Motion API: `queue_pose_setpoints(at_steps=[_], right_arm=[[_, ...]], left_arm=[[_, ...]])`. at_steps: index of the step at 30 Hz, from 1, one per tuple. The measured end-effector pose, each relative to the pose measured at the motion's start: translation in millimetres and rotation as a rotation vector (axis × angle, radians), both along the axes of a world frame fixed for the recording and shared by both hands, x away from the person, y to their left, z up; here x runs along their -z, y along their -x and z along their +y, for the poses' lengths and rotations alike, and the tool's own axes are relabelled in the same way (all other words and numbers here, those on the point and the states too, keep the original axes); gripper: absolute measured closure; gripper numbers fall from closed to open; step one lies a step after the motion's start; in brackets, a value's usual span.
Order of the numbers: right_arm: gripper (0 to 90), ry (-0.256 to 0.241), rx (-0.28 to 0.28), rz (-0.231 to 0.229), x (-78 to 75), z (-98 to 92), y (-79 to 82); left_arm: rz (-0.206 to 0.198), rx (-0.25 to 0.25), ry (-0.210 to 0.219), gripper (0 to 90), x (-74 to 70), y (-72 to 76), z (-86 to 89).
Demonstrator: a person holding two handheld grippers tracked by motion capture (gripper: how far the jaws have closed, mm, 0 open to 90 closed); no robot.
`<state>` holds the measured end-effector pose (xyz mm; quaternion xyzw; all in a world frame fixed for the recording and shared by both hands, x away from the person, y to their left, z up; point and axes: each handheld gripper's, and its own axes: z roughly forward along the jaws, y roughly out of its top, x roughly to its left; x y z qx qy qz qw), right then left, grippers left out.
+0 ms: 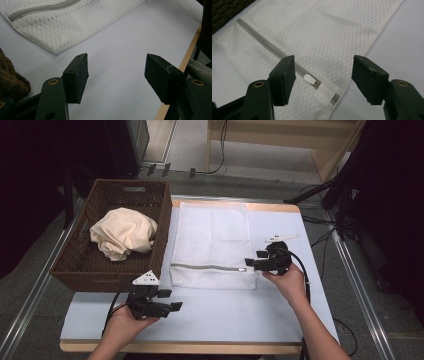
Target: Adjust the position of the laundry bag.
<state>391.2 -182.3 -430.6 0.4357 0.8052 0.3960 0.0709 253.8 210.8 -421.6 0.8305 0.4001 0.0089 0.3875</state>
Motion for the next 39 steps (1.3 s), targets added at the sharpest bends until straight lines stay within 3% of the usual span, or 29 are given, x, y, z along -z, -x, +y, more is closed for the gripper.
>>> queue_pose_setpoints(at_steps=[17,26,28,34,39], right_arm=[[38.0,0.040,0.057,-0.004,11.5,9.9,-35.5],[41.9,0.121,0.064,0.076,36.0,25.2,-50.1],[46.0,0.141,0.056,0.054,36.0,27.1,-47.9],[67.6,0.132,0.025,0.042,36.5,34.1,-42.5],[86.6,0.181,0.046,0.031,35.2,38.1,-41.0]], left_arm=[[-0.014,-0.022,-0.008,36.8,1.2,7.0,5.7],[-0.023,-0.029,-0.010,36.8,1.9,7.1,6.0],[-0.021,-0.026,-0.013,36.8,1.9,6.6,6.6],[-0.023,-0.030,-0.018,36.8,2.3,6.6,6.4],[-0.024,-0.031,-0.022,37.0,2.8,6.2,6.6]])
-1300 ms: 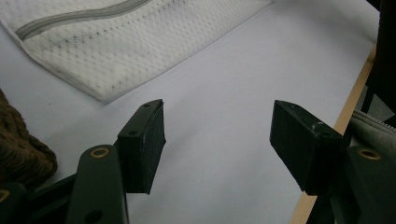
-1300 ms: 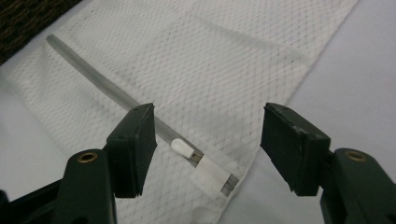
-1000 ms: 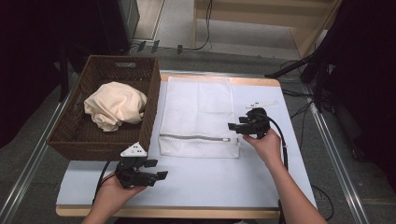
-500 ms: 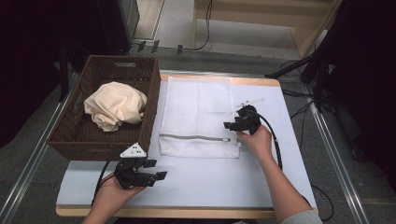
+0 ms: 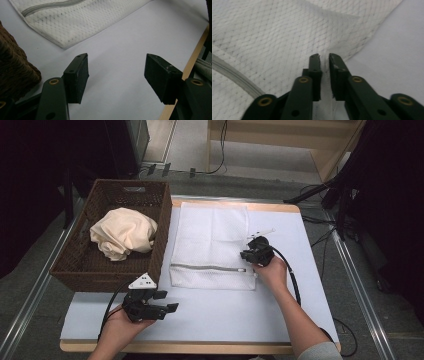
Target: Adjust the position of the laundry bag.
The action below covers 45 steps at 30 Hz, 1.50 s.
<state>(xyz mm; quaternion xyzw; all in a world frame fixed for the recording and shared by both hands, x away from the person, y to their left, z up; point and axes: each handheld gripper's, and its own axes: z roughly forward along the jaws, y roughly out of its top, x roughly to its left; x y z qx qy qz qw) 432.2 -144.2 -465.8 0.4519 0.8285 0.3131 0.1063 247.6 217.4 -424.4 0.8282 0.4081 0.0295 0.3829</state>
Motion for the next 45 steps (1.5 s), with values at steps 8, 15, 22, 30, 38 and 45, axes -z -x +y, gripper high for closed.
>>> queue_pose_setpoints(at_steps=[8,15,22,30,38,45], right_arm=[[90.0,-0.059,0.025,0.095,-4.7,-9.9,-8.1],[90.0,-0.048,0.008,0.101,-9.1,-12.4,-5.3],[90.0,-0.068,0.012,0.101,-14.6,-21.6,1.9],[90.0,-0.051,0.013,0.100,-15.6,-33.6,12.4],[90.0,-0.057,0.024,0.101,-15.3,-47.1,21.7],[89.9,-0.062,0.044,0.106,-14.2,-59.0,29.6]], left_arm=[[0.004,-0.005,-0.003,37.9,0.9,-0.7,1.4],[-0.003,-0.024,-0.011,38.0,0.9,-1.6,4.5],[-0.011,-0.011,-0.026,38.7,3.1,-4.8,-2.1],[-0.009,0.010,-0.041,39.1,6.6,-12.3,-13.9],[-0.001,0.039,-0.047,39.2,12.0,-21.7,-28.2],[0.001,0.048,-0.064,40.7,20.6,-32.7,-39.8]])
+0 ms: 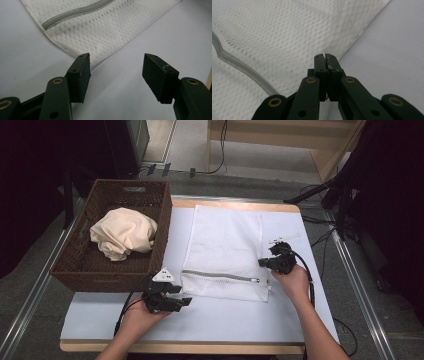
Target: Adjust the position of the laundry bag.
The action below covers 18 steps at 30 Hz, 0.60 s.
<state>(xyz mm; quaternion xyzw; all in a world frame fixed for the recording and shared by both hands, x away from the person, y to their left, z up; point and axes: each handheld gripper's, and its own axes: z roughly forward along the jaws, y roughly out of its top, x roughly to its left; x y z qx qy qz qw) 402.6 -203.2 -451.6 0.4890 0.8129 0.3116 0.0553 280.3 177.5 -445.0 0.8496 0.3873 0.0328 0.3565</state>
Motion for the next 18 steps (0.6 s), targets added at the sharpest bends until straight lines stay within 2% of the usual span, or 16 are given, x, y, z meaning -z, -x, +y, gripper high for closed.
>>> queue_pose_setpoints(at_steps=[4,7,10,13,16,17,18], right_arm=[[89.7,-0.006,0.007,0.001,0.3,-7.0,3.5],[89.7,-0.021,0.016,0.009,0.6,-9.6,5.2],[89.7,-0.021,0.017,0.008,0.9,-10.7,6.9],[89.6,-0.020,0.016,0.008,1.9,-10.8,7.8],[89.6,-0.019,0.019,0.013,2.0,-10.8,8.3],[89.5,-0.018,0.015,0.007,2.1,-10.9,8.4],[89.5,-0.019,0.015,0.006,1.9,-10.7,8.6]], left_arm=[[-0.027,-0.004,-0.018,43.7,8.2,-4.8,-8.8],[-0.031,-0.004,-0.051,46.1,14.5,-9.3,-13.8],[-0.068,-0.006,-0.044,50.5,17.4,-10.3,-14.8],[-0.128,-0.018,-0.058,62.4,21.0,-8.6,-15.6],[-0.148,-0.015,-0.048,74.1,23.5,-7.9,-17.5],[-0.170,-0.008,-0.064,78.9,24.3,-7.7,-21.0],[-0.164,-0.012,-0.063,82.3,24.0,-8.1,-22.2]])
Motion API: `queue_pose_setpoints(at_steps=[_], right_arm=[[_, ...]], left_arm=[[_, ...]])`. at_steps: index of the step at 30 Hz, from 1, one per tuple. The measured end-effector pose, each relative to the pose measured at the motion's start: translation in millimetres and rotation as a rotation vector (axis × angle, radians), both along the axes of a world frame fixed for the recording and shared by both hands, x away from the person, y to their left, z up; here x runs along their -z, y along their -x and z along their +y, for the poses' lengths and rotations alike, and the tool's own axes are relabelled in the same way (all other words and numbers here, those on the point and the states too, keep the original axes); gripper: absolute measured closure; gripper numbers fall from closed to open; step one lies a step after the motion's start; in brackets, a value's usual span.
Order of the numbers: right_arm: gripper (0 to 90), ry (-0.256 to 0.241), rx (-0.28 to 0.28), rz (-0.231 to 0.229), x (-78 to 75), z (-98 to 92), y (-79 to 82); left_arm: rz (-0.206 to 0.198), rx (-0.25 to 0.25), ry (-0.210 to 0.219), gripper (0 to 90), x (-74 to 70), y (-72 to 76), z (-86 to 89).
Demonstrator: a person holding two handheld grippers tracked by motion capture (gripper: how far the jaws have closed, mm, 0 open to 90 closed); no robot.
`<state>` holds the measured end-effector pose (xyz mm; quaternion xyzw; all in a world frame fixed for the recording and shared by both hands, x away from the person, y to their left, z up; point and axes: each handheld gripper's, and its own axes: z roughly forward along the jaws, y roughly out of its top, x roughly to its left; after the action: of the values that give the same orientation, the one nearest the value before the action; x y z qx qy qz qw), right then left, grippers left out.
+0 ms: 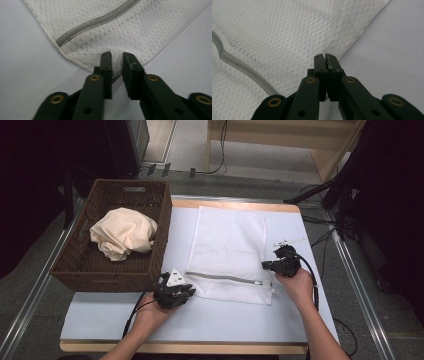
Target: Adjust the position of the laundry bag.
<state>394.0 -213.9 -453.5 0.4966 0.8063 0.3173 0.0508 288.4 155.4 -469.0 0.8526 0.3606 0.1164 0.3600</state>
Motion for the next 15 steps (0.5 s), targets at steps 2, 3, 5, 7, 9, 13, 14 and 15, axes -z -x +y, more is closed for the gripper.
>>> queue_pose_setpoints(at_steps=[2,3,5,7,9,13,14,15], right_arm=[[89.5,0.002,0.002,0.004,-0.2,-0.2,0.4],[89.6,0.004,-0.001,0.002,0.1,-0.8,0.1],[89.5,0.003,0.000,0.002,0.5,-1.9,-0.4],[89.6,0.000,0.006,0.010,0.2,-2.9,-0.3],[89.5,0.003,0.003,0.005,0.2,-3.9,-0.1],[89.5,0.000,0.007,0.005,-0.7,-9.7,1.9],[89.5,-0.002,0.004,0.009,-0.6,-10.6,2.3],[89.5,-0.002,0.004,0.009,-0.6,-10.6,2.3]], left_arm=[[0.028,-0.009,0.018,90.0,-0.2,-1.6,-1.3],[0.031,-0.011,0.015,90.0,-0.7,-1.6,-1.5],[0.045,-0.011,0.017,90.0,-1.5,-2.3,-1.1],[0.093,-0.017,0.028,90.0,-3.9,-3.1,-0.3],[0.116,-0.012,0.039,90.0,-4.6,-2.7,-0.6],[0.162,0.031,0.049,90.0,-7.5,6.3,-7.9],[0.168,0.039,0.051,90.0,-8.6,9.0,-8.9],[0.168,0.039,0.051,90.0,-8.6,9.0,-8.9]])
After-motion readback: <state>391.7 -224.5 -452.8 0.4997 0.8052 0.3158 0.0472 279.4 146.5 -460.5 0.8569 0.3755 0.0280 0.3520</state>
